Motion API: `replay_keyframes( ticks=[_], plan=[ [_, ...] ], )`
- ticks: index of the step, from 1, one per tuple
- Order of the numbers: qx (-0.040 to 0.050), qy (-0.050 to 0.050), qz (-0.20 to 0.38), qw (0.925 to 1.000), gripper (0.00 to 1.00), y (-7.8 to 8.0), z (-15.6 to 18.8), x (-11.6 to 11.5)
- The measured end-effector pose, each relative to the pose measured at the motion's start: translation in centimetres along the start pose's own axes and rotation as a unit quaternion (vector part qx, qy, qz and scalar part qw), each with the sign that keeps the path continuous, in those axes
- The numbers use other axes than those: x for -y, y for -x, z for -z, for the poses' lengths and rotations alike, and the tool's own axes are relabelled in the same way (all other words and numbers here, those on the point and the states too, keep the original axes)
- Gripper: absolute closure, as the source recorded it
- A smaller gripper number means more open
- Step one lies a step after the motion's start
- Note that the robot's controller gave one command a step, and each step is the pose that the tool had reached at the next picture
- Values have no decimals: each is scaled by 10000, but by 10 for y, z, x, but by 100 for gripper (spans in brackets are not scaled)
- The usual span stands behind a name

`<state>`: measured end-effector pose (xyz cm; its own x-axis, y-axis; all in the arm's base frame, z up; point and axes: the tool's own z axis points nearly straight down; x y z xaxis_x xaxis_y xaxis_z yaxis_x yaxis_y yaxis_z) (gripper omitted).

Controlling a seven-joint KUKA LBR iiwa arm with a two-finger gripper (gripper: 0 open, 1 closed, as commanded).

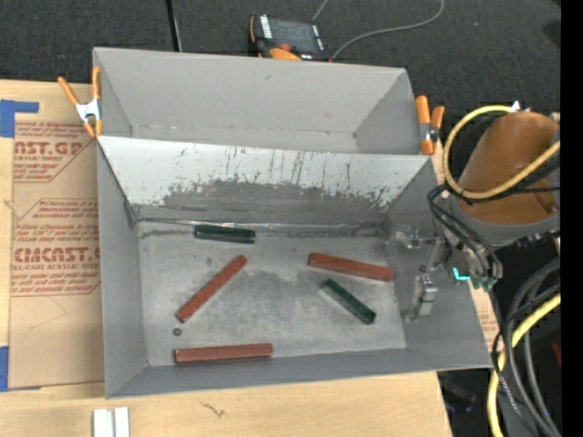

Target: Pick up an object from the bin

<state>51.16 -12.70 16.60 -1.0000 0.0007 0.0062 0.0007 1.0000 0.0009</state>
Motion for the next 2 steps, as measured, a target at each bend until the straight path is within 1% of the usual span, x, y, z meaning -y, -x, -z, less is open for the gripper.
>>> replay_keyframes(
  ticks=[1,2],
  plan=[
    [27,1,100,9999,0,65,-100,-10],
    [46,-9,97,9999,100,66,-95,-9]
  ],
)
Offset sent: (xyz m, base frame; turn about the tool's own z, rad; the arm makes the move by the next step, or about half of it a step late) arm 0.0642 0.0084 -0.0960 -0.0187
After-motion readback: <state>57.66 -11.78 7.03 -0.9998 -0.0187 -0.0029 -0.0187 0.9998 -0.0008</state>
